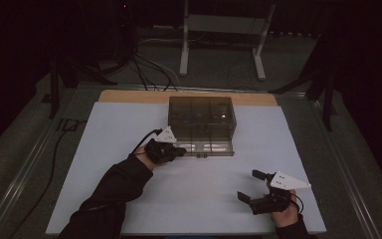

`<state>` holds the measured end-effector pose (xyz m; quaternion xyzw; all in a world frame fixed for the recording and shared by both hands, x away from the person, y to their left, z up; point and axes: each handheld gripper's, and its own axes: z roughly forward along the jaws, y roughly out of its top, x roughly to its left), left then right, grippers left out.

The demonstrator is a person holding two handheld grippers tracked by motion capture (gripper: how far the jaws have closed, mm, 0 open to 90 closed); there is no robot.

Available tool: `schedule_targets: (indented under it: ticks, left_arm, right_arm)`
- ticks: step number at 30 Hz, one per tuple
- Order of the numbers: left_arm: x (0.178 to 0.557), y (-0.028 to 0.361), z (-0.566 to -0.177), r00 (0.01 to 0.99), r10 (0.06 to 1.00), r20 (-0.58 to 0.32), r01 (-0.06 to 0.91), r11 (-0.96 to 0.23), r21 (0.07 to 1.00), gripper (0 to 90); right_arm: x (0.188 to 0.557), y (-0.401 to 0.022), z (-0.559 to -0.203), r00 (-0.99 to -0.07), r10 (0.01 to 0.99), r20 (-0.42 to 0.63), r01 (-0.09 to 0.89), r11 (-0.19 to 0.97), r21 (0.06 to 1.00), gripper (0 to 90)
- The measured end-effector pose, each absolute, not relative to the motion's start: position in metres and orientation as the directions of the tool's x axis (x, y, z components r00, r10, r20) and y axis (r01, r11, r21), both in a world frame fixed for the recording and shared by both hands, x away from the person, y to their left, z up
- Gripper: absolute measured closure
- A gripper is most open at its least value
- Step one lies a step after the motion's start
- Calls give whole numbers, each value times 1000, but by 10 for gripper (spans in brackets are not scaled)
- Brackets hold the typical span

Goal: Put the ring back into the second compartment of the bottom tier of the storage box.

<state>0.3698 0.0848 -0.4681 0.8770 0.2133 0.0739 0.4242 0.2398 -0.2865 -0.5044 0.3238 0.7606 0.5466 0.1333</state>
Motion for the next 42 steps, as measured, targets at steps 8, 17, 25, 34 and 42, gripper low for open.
schedule_targets:
  ticks: [8,17,25,34,42]
  left_arm:
    - [376,77,-463,901,429,-56,308,-545,780,894]
    - [383,70,-462,901,430,-63,312,-540,782,894]
    - [386,60,-462,904,421,-73,312,-534,785,894]
    - [392,51,-459,905,418,-80,314,-529,788,894]
    - [396,43,-460,905,416,-90,318,-521,792,894]
  right_arm:
    - [239,-287,-504,-753,641,148,346,194,918,0]
    - [239,-287,-504,-754,640,151,345,189,919,0]
    - [239,-287,-505,-754,640,150,346,193,918,0]
    - [239,-288,-504,-753,640,153,344,184,921,0]
    - [238,-288,-504,-754,640,151,346,191,919,0]
